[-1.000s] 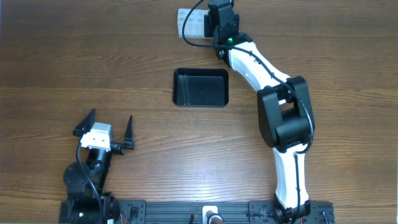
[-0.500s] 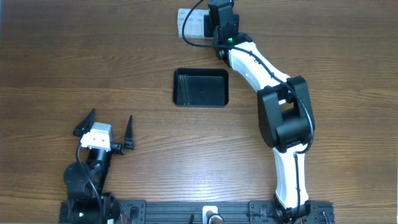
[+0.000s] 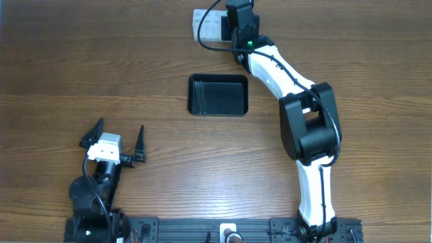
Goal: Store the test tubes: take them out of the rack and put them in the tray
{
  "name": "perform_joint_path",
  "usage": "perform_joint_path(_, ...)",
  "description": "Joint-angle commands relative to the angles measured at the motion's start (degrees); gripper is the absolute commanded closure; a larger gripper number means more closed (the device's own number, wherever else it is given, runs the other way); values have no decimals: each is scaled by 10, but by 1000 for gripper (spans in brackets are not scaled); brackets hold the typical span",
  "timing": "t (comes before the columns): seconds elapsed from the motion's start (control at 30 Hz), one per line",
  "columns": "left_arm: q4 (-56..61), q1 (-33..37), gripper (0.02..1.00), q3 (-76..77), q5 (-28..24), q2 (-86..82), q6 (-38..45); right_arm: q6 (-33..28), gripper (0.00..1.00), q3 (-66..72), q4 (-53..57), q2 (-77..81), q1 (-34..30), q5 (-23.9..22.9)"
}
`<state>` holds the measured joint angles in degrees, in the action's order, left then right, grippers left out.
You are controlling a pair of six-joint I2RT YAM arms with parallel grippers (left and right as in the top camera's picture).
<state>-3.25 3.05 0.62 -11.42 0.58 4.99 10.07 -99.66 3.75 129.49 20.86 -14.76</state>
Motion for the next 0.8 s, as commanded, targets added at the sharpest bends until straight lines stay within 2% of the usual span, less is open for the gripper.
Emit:
perform_joint_path(0.03,-1,3,18,-3,-5,-3,6,-5,814,-15,-3,6,-1,4)
perform_joint_path(0.8,-1,3,18,-3,-5,-3,6,-21,884,-16,-5,-32,10,3)
